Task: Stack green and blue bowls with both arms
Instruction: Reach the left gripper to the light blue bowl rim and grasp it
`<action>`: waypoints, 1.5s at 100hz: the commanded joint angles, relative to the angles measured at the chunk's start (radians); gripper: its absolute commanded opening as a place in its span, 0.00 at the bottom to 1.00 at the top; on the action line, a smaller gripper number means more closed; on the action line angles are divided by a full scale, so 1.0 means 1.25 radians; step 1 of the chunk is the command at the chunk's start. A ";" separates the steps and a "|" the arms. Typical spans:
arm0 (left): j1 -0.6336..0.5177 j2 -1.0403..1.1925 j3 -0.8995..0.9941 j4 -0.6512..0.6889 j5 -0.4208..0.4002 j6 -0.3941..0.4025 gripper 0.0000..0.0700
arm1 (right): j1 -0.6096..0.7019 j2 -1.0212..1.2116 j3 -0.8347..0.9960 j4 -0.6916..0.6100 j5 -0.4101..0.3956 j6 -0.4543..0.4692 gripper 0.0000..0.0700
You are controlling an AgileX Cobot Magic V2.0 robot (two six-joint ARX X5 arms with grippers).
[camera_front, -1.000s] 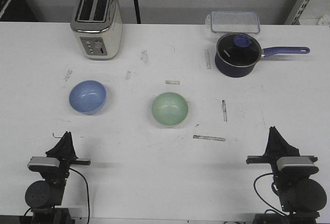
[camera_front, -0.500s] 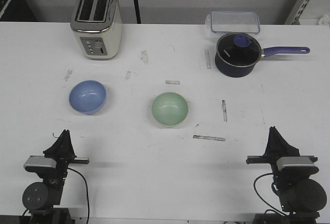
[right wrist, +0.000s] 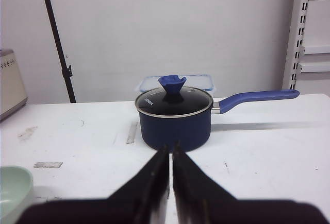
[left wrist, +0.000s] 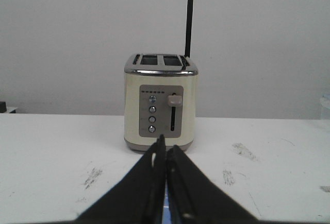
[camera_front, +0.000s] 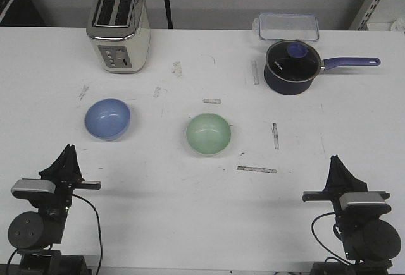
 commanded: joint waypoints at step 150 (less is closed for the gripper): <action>0.216 0.978 0.846 -0.745 0.206 -0.236 0.15 | 0.001 -0.001 0.004 0.007 0.000 0.007 0.00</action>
